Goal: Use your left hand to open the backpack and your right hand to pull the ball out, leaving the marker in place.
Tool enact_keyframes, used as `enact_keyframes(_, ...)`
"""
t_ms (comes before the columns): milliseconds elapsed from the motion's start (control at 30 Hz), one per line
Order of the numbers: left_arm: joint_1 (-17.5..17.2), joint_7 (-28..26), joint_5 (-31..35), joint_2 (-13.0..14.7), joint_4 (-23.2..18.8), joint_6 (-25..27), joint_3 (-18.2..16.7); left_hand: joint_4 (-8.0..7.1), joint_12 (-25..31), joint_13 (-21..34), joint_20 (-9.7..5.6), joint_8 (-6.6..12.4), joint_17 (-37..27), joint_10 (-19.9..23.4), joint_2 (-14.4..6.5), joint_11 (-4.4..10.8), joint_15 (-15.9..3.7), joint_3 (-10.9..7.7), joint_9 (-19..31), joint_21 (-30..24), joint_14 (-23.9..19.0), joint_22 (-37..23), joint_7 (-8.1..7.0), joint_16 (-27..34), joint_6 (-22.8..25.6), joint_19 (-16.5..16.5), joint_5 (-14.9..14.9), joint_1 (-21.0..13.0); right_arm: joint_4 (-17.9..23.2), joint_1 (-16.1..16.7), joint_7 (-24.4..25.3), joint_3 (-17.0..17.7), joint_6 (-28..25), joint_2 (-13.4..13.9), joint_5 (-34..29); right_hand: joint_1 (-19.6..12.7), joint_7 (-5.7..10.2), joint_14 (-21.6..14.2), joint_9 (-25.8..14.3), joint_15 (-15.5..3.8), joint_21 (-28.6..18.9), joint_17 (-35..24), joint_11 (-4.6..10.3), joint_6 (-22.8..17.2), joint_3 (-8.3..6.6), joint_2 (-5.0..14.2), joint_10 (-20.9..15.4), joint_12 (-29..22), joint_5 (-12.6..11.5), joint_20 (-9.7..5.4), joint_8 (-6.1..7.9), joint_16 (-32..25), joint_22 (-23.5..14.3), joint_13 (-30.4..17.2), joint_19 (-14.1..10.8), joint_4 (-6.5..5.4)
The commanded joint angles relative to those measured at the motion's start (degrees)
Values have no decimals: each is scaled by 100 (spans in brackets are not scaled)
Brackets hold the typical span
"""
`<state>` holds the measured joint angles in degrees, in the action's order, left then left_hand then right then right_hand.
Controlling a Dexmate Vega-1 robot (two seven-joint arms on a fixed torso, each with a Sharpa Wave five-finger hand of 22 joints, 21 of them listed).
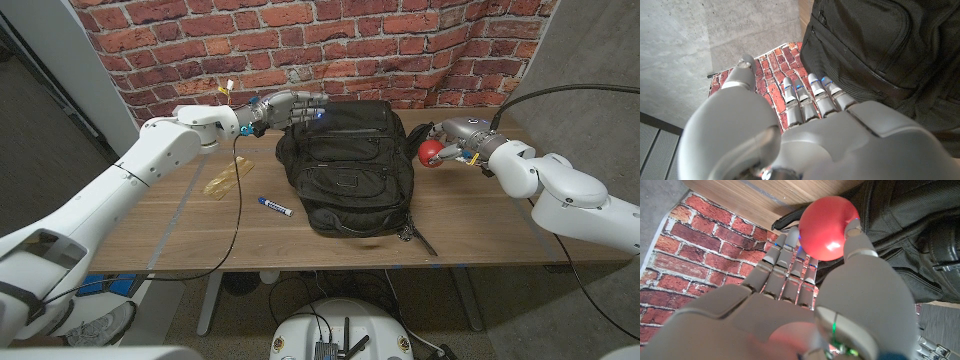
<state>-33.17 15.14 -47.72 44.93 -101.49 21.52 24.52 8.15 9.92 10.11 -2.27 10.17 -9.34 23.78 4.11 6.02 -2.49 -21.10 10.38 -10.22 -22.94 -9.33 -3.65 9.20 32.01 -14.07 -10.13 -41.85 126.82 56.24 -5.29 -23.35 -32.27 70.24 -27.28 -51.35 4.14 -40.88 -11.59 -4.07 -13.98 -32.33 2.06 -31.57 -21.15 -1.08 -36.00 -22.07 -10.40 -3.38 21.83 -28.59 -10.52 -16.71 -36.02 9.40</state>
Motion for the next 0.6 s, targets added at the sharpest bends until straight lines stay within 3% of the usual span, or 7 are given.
enact_keyframes(33, -206, -126, 110, -169, 118, -572, -85, -20, -1, -6, -338, -35, -11, -215, -3, -13, -133, 81, -2, 36, 214, -15, -51, 37, -201, 184, 3, 137, -169, -41, -16, -3, 100, -8, -15, -344, 222, -46, -29, -899, -40, -24, 896, -285, -14, 383, -945, -444, -28, -488, 23, 27, -29, -1316, -54, -7)
enact_keyframes(400, -474, -588, 370, -408, 196, -1149, -147, -50, 11, -9, -308, -35, -13, -641, -57, 4, -71, 194, -14, 21, 617, -16, -287, 39, -648, 417, 0, 370, -471, -114, 14, -12, 395, 6, 15, -348, 226, -51, -30, -895, -40, -43, 899, -283, -6, 381, -925, -426, -27, -483, 14, 44, -30, -1327, -49, -8)
enact_keyframes(600, -610, -921, 459, -463, 157, -1214, -187, -62, 24, -9, -292, -17, -13, -655, -76, 26, -69, 209, -13, 21, 652, -17, -308, 45, -649, 452, 1, 413, -693, -184, 17, -39, 600, -23, 46, -349, 230, -44, -31, -893, -39, -46, 897, -273, -7, 388, -912, -417, -28, -482, 7, 64, -30, -1334, -45, -11)
